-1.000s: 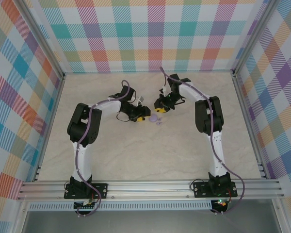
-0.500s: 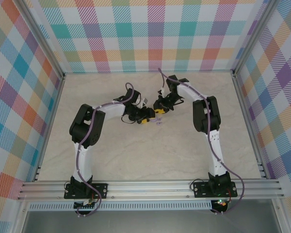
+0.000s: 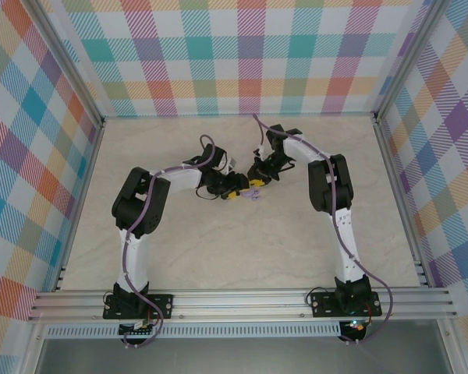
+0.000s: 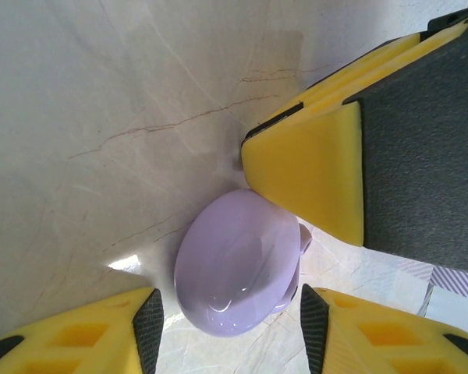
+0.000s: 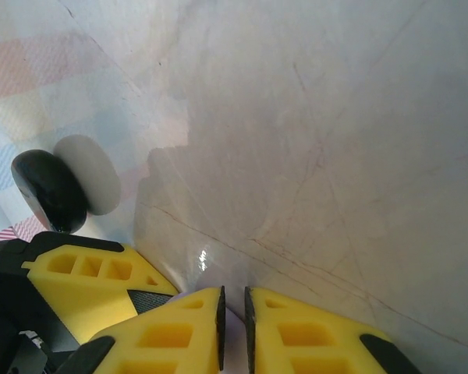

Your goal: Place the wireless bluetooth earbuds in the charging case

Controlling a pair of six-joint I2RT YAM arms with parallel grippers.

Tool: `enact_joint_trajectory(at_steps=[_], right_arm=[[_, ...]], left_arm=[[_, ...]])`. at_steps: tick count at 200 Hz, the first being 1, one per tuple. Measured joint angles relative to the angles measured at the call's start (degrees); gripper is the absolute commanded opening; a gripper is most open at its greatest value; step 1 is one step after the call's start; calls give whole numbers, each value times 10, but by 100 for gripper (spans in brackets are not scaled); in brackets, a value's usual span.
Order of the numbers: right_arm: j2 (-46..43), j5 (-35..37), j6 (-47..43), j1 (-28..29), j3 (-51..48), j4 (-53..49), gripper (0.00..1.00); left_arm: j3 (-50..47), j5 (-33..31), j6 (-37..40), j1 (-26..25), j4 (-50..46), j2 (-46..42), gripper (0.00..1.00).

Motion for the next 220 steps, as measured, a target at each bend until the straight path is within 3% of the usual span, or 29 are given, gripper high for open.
enact_joint_trajectory(at_steps=[135, 220], right_arm=[[-21, 3, 3, 0, -21, 10, 27], [-36, -14, -9, -2, -22, 5, 26]], left_arm=[[-25, -15, -17, -5, 34, -14, 53], [-46, -19, -17, -10, 42, -27, 54]])
